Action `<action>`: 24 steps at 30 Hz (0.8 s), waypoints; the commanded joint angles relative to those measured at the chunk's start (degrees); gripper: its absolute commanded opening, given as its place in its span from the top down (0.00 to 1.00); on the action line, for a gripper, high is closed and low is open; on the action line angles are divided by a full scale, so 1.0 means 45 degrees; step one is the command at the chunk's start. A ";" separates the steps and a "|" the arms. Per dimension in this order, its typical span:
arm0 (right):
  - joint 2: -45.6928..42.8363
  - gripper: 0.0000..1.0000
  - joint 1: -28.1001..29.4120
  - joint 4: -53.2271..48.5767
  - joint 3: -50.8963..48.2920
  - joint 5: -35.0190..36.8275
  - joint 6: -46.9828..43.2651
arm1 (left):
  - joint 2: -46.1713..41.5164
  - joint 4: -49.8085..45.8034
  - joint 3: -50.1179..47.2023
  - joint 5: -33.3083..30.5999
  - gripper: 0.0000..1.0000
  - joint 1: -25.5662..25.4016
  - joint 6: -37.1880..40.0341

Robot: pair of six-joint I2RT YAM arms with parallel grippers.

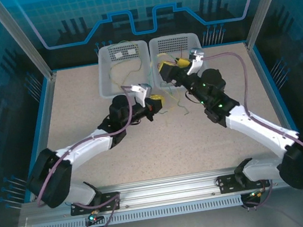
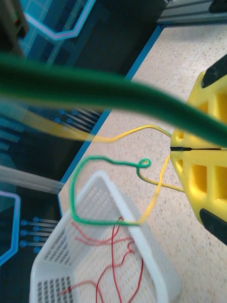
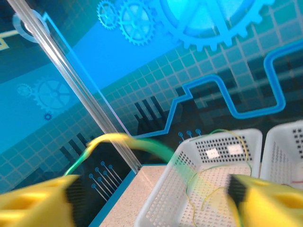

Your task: Untangle the cables

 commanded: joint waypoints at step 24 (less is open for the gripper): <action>-0.3283 0.00 -0.1209 -0.2008 -0.2134 0.1561 -0.0445 | 0.2223 -1.0206 0.8153 -0.2300 1.00 0.3843 0.1761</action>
